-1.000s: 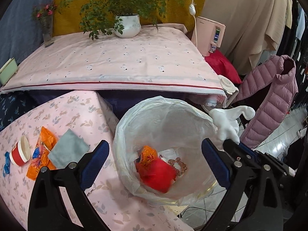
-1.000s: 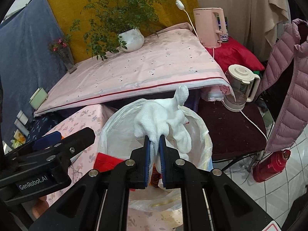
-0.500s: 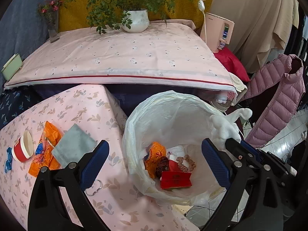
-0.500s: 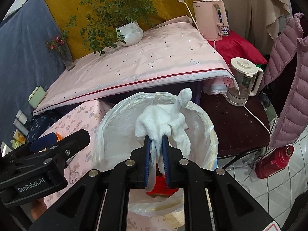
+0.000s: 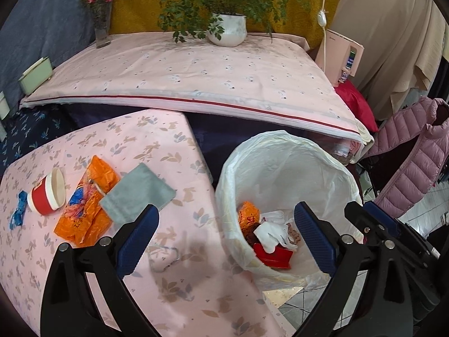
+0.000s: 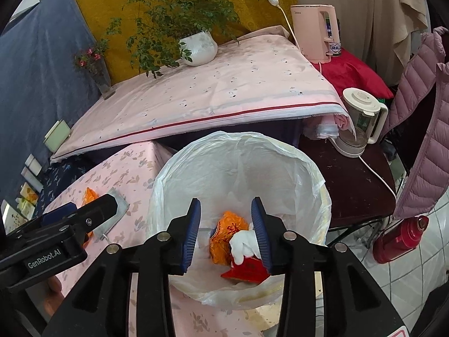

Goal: Collect trash
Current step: 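Move both tools back over the table toward the cup and blue tape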

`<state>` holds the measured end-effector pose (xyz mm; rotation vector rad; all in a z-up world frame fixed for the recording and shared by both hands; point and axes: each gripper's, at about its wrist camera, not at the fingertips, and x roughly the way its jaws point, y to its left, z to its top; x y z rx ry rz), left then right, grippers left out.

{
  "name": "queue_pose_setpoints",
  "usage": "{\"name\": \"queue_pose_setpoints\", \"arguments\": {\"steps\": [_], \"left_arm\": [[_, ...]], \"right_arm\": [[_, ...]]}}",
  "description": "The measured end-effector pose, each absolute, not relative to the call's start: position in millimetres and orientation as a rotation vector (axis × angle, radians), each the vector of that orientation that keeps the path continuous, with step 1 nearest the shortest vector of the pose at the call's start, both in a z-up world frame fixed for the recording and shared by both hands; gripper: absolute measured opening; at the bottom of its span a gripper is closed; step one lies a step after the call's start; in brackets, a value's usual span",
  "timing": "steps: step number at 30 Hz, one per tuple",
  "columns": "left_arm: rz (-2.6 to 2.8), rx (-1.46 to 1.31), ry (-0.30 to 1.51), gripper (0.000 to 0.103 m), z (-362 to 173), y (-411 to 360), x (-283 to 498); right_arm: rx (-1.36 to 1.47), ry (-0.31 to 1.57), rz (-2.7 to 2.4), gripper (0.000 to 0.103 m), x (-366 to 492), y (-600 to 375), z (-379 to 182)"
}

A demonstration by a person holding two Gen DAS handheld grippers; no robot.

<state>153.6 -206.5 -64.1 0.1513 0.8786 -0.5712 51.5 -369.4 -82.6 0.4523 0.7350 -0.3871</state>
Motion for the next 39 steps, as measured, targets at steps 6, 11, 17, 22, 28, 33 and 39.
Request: {"name": "queue_pose_setpoints", "arguments": {"steps": [6, 11, 17, 22, 28, 33, 39], "left_arm": [[-0.531, 0.119, 0.883, 0.093, -66, -180, 156], [-0.486, 0.098, 0.879, 0.093, -67, -155, 158], [-0.419, 0.060, 0.886, 0.093, -70, -120, 164], [-0.364, 0.031, 0.894, 0.093, -74, -90, 170], [-0.310, -0.005, 0.899, 0.093, -79, -56, 175], [-0.258, -0.047, 0.918, 0.093, -87, -25, 182], [-0.200, -0.092, 0.933, 0.093, -97, 12, 190]], "right_arm": [[0.427, 0.739, -0.358, 0.040, 56, -350, -78], [0.402, 0.744, -0.326, 0.040, 62, -329, -73], [0.360, 0.758, -0.281, 0.040, 70, -301, -71], [0.332, 0.773, -0.242, 0.040, 79, -278, -71], [0.298, 0.788, -0.194, 0.040, 90, -248, -71], [0.267, 0.808, -0.155, 0.040, 101, -223, -73], [0.228, 0.828, -0.102, 0.040, 116, -191, -76]]}}
